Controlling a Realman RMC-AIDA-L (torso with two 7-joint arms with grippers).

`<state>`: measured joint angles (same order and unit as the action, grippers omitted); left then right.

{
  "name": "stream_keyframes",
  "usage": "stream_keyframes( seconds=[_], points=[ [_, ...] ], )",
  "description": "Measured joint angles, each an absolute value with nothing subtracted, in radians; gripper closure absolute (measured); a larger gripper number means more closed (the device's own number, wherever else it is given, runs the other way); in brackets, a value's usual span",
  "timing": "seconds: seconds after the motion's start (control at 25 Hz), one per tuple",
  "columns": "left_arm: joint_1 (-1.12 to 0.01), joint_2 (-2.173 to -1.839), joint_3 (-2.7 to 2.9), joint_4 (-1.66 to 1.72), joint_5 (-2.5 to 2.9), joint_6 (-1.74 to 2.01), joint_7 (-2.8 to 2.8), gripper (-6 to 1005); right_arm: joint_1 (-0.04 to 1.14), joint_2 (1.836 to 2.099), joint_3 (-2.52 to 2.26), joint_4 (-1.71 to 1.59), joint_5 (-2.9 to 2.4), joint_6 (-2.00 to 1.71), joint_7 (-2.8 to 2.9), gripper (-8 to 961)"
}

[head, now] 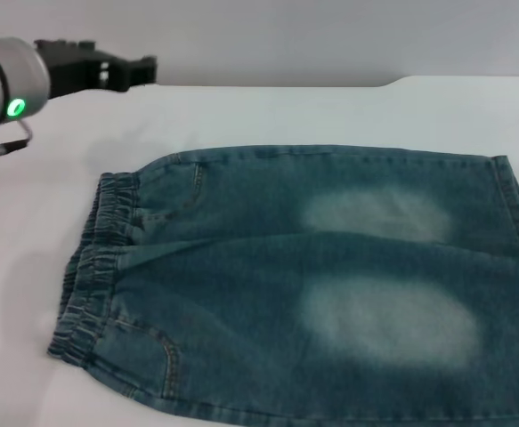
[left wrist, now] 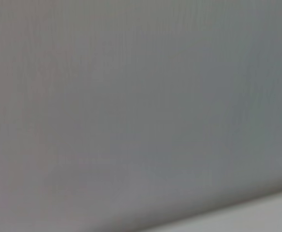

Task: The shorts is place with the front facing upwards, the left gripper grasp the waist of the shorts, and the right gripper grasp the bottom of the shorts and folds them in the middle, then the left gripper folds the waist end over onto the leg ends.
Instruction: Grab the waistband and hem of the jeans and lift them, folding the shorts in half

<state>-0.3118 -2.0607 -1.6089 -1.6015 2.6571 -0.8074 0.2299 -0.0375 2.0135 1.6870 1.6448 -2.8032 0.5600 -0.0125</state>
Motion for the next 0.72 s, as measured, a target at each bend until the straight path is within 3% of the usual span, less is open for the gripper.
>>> stream_keyframes(
  seconds=[0.36, 0.72],
  points=[
    [-0.397, -2.058, -1.652, -1.676, 2.852, -1.241, 0.135, 166, -0.013, 2.069, 1.803, 1.816, -2.704, 0.951, -0.231, 229],
    [-0.412, -2.058, -1.671, -1.705, 2.882, -1.502, 0.147, 166, -0.047, 2.077, 1.825, 1.927, -2.692, 1.194, -0.214, 231]
  ],
)
